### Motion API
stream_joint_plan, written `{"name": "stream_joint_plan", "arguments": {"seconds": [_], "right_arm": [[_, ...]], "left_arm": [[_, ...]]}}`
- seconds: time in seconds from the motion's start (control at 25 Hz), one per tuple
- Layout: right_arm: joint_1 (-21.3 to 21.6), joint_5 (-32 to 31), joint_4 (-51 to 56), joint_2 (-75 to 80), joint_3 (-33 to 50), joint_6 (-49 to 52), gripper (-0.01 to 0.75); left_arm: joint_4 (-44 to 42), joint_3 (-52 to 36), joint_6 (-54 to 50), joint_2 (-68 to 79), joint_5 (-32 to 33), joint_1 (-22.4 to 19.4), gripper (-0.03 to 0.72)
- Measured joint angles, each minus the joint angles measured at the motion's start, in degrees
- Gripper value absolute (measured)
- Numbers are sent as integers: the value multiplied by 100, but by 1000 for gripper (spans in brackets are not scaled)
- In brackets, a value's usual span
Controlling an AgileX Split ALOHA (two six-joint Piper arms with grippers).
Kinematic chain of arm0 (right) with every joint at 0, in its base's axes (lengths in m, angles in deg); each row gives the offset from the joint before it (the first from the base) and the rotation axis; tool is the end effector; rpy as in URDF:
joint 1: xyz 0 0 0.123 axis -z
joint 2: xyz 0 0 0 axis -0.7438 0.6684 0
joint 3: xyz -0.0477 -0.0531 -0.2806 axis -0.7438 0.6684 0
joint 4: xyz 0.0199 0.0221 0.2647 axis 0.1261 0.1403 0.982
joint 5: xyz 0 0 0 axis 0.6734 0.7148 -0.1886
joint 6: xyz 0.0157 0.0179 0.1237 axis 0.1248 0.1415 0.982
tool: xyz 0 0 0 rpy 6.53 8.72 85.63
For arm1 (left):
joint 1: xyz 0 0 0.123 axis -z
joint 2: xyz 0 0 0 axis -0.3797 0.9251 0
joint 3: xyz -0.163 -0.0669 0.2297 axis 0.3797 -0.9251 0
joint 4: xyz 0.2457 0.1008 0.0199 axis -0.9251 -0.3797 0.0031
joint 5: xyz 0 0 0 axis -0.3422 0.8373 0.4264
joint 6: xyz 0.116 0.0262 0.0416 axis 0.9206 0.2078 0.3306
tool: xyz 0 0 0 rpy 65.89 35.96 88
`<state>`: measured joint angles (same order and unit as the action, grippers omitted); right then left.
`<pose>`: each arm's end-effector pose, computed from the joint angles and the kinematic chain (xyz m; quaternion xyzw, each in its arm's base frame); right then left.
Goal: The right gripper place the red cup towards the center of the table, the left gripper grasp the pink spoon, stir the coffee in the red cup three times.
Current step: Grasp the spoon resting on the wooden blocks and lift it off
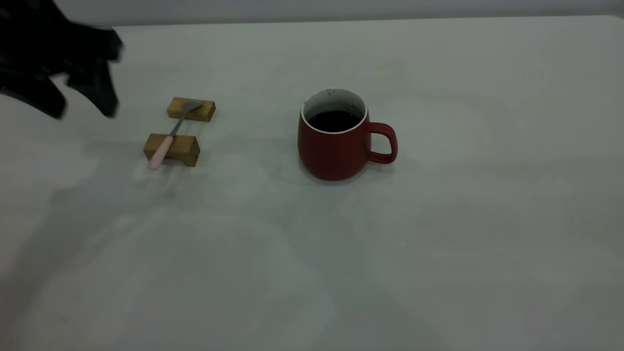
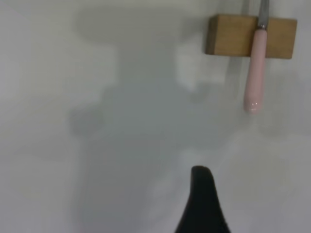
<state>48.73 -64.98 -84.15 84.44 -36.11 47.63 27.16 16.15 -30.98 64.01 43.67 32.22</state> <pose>0.0353 0.0085 0.2499 -0.0275 0.8830 0.0204 0.4681 0.3594 -0.0644 0.0800 0.0166 0.9847 -0.0332 0.1700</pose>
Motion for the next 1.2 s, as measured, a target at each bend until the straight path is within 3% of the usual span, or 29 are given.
{"name": "stream_joint_plan", "arguments": {"seconds": [0.28,0.88,1.04,1.2], "right_arm": [[0,0,0,0,0,0,588],[0,0,0,0,0,0,588],[0,0,0,0,0,0,588],[0,0,0,0,0,0,588]], "left_arm": [[0,409,0,963,-109,242,612],[38,753,134,1947,-672,297,579],[59,912,134,2098,-706,353,472],[134,919,129,2149,-699,388,234]]}}
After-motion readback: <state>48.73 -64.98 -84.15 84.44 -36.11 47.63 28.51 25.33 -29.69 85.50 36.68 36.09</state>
